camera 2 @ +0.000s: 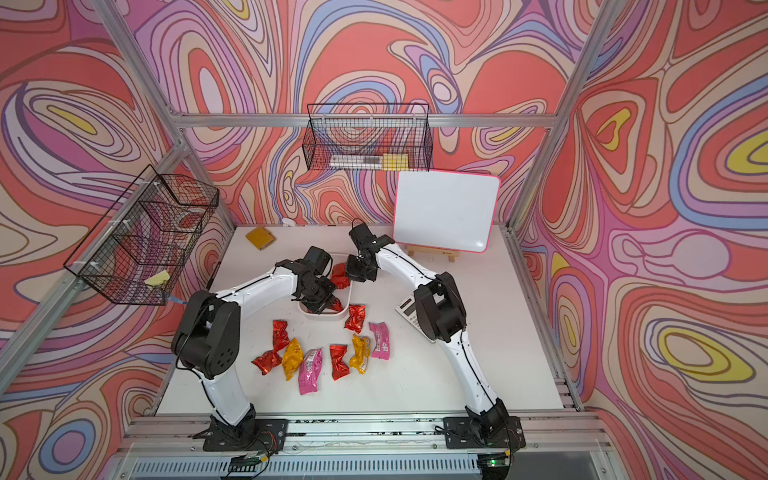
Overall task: Take the tea bags out of the storage box
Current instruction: Pick up the tea bag from the storage box, then place the tea bag at the center of the board.
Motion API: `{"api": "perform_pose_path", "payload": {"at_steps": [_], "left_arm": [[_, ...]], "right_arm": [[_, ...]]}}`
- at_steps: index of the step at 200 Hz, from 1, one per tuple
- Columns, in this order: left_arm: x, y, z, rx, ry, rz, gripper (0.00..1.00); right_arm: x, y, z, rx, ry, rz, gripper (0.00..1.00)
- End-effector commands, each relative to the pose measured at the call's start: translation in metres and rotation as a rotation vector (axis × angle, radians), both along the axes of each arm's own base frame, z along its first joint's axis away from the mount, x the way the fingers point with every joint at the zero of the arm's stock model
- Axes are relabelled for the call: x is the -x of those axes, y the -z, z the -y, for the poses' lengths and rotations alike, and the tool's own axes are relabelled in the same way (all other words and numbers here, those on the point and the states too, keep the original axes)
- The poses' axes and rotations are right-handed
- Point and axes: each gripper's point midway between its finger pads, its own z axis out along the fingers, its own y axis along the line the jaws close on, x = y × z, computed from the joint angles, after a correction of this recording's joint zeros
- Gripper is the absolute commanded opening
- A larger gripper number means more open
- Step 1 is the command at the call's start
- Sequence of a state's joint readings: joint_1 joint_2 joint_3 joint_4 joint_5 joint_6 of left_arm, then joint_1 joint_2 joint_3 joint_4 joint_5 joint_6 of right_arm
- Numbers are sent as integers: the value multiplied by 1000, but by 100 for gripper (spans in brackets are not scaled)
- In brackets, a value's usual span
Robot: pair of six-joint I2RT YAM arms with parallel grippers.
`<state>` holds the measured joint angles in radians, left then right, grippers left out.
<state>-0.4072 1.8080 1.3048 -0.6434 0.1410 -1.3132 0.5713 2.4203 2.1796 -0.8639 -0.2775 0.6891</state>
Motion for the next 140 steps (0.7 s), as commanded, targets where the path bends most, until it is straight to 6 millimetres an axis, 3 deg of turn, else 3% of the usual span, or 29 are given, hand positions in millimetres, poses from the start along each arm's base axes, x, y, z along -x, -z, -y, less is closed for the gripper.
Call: {"api": "perform_pose_path", "payload": {"at_steps": [1,43,72,113,140], "left_arm": [[-1,-47,-12,-84,97,107,0],[9,-78,-28,-211,298,176,0],[21,-85,-43,-299,448,177,0],[58,-58,-72,-389,617,52,0],[72,-33,-84,-418,677,-15,0]], "right_arm": [[-9,23,26,79,-2,-18,1],[-14,27,52,143,-42,-13,1],[-18,26,66,175,-61,0,0],[-26,28,82,216,-82,22,0],[-26,25,78,192,-97,26,0]]}}
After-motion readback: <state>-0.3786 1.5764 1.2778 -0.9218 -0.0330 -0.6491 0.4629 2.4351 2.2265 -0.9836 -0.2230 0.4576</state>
